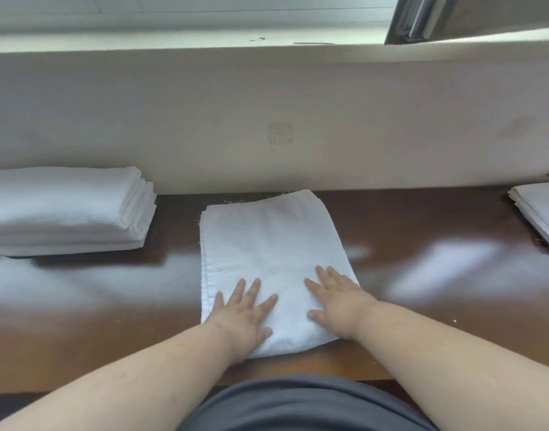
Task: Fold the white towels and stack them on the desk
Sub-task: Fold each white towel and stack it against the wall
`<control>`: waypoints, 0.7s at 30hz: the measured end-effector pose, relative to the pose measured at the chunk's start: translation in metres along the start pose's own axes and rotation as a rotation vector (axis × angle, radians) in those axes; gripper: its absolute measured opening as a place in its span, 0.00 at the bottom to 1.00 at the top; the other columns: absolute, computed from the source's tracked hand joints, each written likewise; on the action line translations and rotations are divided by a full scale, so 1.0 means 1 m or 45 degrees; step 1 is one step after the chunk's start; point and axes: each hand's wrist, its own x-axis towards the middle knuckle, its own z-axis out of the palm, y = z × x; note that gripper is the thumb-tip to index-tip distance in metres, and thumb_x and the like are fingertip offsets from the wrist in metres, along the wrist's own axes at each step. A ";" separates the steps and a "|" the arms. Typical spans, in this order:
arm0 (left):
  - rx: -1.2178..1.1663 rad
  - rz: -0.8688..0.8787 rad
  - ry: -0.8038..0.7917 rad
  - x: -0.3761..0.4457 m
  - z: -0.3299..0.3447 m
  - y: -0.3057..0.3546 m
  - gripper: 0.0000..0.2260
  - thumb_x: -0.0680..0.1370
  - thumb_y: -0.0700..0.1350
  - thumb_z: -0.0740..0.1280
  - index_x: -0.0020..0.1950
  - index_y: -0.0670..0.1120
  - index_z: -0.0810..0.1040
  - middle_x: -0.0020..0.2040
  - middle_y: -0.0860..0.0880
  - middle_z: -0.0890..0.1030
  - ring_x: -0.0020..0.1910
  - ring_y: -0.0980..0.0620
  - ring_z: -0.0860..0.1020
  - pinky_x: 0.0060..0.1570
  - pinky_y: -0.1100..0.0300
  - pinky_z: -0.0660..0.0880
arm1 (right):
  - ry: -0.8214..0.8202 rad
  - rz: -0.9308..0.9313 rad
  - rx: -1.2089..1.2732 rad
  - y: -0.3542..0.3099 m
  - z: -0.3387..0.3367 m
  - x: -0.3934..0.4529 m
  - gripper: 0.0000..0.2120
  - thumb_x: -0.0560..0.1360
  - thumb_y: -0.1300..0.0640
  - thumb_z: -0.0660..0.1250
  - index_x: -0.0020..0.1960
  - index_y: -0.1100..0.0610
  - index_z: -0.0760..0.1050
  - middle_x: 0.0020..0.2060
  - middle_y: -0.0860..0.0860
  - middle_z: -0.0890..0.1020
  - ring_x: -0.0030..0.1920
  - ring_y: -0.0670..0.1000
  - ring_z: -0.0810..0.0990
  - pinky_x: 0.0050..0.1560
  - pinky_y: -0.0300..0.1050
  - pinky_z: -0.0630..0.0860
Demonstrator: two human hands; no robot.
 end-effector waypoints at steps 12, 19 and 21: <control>-0.056 -0.079 -0.011 0.001 -0.013 -0.008 0.32 0.78 0.46 0.52 0.77 0.61 0.39 0.78 0.49 0.31 0.76 0.44 0.32 0.73 0.37 0.43 | 0.478 0.193 0.310 0.016 -0.046 0.053 0.15 0.79 0.46 0.59 0.61 0.51 0.76 0.59 0.51 0.76 0.60 0.55 0.74 0.56 0.48 0.73; -0.003 -0.070 0.048 0.006 0.002 -0.012 0.33 0.77 0.48 0.52 0.77 0.62 0.36 0.77 0.49 0.31 0.75 0.44 0.31 0.73 0.38 0.40 | 0.628 0.539 1.103 0.061 -0.097 0.138 0.27 0.78 0.47 0.63 0.74 0.55 0.63 0.67 0.55 0.74 0.65 0.59 0.74 0.58 0.45 0.70; -0.005 -0.051 0.093 0.006 0.002 -0.015 0.32 0.77 0.51 0.53 0.77 0.62 0.39 0.78 0.50 0.33 0.76 0.45 0.33 0.73 0.41 0.38 | 0.580 0.553 1.086 0.065 -0.096 0.152 0.23 0.78 0.49 0.64 0.69 0.57 0.69 0.64 0.56 0.77 0.61 0.58 0.77 0.52 0.42 0.69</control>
